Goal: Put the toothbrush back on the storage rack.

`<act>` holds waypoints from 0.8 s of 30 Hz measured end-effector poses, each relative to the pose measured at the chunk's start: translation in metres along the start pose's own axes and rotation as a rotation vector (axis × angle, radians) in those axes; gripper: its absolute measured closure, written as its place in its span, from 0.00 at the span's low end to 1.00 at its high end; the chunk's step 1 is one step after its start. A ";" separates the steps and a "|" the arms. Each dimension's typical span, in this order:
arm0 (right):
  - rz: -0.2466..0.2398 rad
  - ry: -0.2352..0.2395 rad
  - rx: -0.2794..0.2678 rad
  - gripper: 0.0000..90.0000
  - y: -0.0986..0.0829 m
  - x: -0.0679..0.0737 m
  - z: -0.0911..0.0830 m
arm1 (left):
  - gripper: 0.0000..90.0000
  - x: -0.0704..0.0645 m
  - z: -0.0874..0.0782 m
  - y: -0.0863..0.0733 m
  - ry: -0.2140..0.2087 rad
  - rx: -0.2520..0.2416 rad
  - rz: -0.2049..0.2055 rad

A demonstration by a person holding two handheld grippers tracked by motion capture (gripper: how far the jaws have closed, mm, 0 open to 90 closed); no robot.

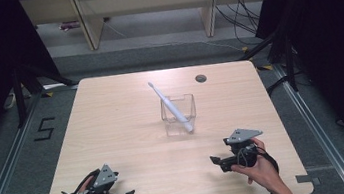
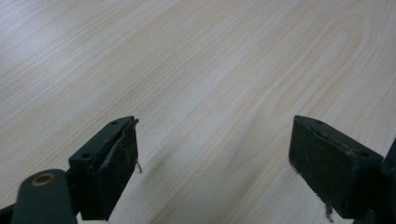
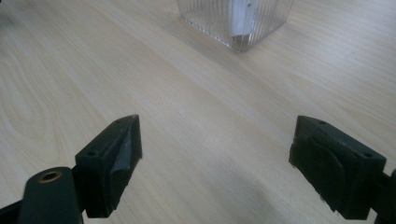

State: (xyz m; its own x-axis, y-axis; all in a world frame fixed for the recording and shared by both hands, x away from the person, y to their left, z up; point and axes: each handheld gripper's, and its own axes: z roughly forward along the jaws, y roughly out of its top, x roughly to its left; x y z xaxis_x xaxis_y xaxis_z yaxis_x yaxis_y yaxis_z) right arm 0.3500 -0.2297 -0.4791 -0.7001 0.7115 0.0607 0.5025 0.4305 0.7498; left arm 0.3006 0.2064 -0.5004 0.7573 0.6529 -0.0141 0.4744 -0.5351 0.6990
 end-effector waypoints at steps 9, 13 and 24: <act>-0.007 -0.009 0.000 0.19 -0.012 0.002 -0.007 | 0.17 0.000 0.000 0.000 0.002 -0.004 -0.006; 0.000 -0.012 0.002 0.19 -0.016 0.003 -0.009 | 0.17 0.000 -0.001 0.000 0.003 -0.005 -0.001; -0.002 -0.032 0.006 0.18 -0.028 0.004 -0.017 | 0.17 0.000 0.000 0.000 0.009 0.004 0.002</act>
State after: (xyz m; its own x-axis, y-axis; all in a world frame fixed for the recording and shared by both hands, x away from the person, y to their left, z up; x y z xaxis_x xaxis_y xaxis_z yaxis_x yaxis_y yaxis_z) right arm 0.3248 -0.2484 -0.4884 -0.6844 0.7281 0.0378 0.5041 0.4351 0.7460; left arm 0.3003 0.2064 -0.5002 0.7542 0.6566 -0.0060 0.4744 -0.5386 0.6963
